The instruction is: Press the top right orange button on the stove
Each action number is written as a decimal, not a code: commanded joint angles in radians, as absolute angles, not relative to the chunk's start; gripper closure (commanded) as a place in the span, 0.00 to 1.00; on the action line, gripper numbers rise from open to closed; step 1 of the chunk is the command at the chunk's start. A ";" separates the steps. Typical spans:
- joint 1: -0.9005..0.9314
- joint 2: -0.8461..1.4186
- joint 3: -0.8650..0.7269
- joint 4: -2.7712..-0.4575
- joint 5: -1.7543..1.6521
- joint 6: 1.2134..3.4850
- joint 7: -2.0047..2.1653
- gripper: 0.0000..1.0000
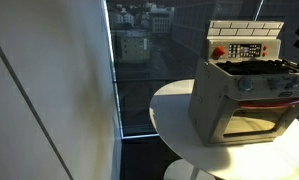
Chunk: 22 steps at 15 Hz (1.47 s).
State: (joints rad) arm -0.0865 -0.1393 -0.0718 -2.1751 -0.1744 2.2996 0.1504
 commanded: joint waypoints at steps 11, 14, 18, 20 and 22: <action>-0.096 -0.022 -0.092 -2.090 -0.110 2.399 0.134 0.00; -0.099 0.011 -0.098 -2.055 -0.093 2.403 0.137 0.00; -0.097 0.057 -0.102 -2.007 -0.073 2.404 0.141 0.00; -0.097 0.078 -0.103 -1.987 -0.073 2.405 0.145 0.00; -0.096 0.096 -0.103 -1.970 -0.070 2.407 0.144 0.00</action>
